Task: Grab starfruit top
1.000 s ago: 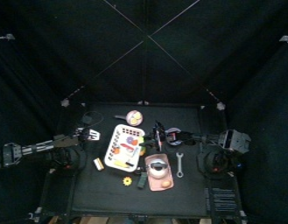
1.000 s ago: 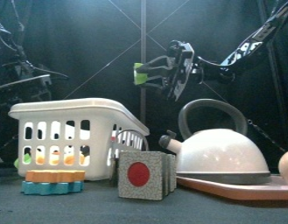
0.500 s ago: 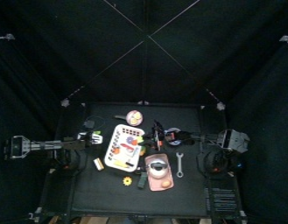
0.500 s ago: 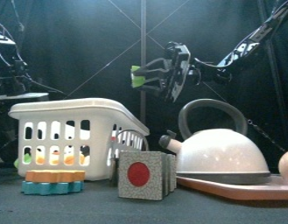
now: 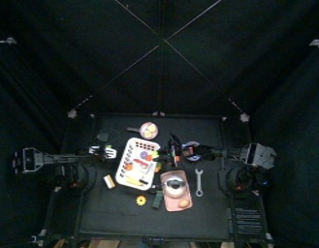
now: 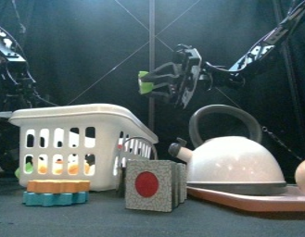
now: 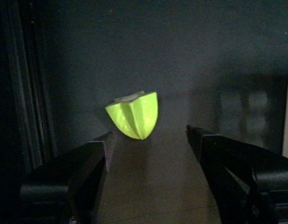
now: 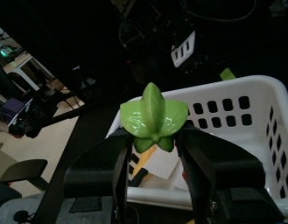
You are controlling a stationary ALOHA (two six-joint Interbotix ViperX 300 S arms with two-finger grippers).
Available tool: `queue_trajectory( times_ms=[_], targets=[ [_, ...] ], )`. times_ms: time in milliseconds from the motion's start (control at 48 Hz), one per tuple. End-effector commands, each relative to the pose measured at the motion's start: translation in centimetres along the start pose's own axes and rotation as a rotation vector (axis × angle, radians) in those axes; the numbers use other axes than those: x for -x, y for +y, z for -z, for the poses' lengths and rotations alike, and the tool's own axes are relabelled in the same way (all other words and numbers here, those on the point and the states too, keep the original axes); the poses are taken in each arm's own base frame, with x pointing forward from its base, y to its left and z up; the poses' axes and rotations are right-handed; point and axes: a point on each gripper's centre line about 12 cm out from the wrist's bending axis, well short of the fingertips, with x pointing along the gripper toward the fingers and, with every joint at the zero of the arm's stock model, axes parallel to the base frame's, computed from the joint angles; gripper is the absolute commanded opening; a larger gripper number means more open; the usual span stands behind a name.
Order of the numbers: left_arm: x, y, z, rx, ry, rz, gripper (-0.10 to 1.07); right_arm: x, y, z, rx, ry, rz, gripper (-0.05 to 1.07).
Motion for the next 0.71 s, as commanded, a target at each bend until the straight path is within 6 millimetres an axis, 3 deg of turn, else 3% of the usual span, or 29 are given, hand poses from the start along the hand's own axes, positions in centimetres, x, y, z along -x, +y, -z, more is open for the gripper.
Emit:
queue_trajectory(
  times_ms=[0,688],
  targets=[
    [0.0,-0.3,-0.8,0.01,-0.017,-0.001,0.98,-0.2,0.5,-1.4,0.024,-0.033,-0.016,0.64],
    [-2.9,-0.8,-1.0,0.025,0.043,-0.022,0.98,-0.2,0.3,-1.3,0.023,-0.024,-0.004,0.64]
  ],
)
